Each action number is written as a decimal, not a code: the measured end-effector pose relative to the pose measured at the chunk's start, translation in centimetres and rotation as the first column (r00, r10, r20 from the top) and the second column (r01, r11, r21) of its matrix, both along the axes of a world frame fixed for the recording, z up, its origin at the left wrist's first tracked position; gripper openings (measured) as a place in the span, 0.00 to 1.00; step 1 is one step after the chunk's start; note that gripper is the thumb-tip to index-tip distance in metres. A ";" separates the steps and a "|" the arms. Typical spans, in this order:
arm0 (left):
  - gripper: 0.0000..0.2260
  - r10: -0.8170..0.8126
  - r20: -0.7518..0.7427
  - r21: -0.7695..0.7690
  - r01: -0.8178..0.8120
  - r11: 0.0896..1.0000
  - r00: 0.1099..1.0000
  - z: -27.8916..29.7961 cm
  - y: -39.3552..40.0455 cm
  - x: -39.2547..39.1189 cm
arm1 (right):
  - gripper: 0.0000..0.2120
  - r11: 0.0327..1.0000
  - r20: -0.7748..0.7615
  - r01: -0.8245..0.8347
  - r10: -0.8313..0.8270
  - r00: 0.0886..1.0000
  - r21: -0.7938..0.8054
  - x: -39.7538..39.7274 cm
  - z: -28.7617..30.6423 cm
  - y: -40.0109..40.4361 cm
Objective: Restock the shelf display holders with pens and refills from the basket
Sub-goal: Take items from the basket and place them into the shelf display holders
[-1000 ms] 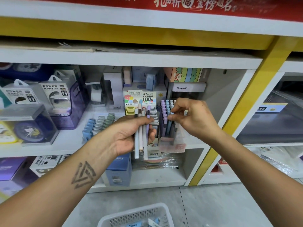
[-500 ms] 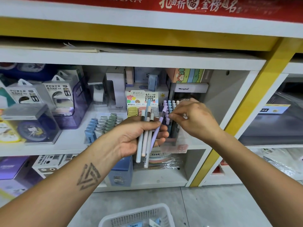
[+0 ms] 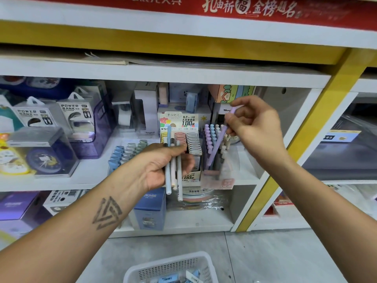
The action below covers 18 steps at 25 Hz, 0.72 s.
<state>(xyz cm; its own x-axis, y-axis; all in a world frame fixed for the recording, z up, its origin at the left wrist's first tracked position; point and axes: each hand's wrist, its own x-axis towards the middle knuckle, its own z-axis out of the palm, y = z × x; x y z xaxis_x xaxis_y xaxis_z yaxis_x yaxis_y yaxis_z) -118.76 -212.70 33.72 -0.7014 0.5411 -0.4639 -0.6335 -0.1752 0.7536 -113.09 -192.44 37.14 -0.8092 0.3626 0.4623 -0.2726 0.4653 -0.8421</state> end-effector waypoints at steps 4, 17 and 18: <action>0.05 0.016 0.039 0.006 -0.016 1.000 0.999 0.3 -0.6 -0.3 | 0.08 0.873 0.060 -0.032 0.003 0.998 0.486 0.4 -2.3 -0.7; 0.06 -0.040 0.016 0.055 0.039 0.998 0.999 0.5 -0.5 0.7 | 0.05 0.722 0.157 -0.215 0.148 0.976 0.658 0.9 -3.5 -0.5; 0.06 -0.043 0.017 0.061 0.042 0.997 0.999 0.5 -0.5 0.7 | 0.04 0.675 0.171 -0.216 0.134 0.976 0.706 0.9 -3.5 -0.5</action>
<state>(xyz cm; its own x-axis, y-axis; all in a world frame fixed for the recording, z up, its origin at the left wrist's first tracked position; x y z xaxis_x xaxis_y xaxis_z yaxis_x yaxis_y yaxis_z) -118.06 -213.17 34.26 -0.6689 0.5980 -0.4415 -0.6547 -0.1928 0.7309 -112.24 -192.97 33.65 -0.8777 -0.1991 0.4359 -0.3492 0.8886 -0.2974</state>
